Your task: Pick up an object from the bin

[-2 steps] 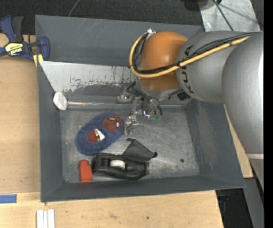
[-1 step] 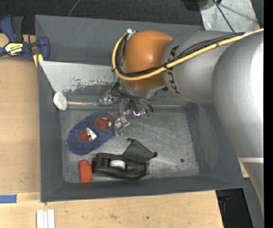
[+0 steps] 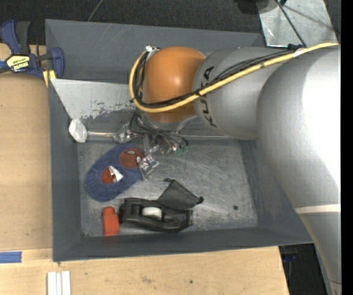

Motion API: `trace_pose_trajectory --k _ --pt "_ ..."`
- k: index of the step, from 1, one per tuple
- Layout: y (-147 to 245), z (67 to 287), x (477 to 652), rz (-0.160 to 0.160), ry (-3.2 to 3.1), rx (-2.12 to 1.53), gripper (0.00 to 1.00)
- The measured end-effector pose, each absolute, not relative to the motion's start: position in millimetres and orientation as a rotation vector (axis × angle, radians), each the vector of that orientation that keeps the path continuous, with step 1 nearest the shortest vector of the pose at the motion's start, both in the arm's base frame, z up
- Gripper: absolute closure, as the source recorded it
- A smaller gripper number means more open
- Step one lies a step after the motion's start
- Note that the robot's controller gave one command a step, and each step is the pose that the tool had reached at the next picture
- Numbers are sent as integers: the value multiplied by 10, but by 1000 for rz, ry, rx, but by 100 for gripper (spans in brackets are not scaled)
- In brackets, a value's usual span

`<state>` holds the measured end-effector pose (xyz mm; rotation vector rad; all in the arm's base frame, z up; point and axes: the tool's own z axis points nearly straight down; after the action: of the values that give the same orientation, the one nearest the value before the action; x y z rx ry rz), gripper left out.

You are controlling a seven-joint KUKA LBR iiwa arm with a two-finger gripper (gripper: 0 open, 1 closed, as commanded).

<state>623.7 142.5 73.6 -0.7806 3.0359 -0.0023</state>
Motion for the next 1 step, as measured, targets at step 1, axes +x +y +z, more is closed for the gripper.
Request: trace_pose_trajectory --k 1 --pt "1421 753 6255 -1 3037 -776 0"
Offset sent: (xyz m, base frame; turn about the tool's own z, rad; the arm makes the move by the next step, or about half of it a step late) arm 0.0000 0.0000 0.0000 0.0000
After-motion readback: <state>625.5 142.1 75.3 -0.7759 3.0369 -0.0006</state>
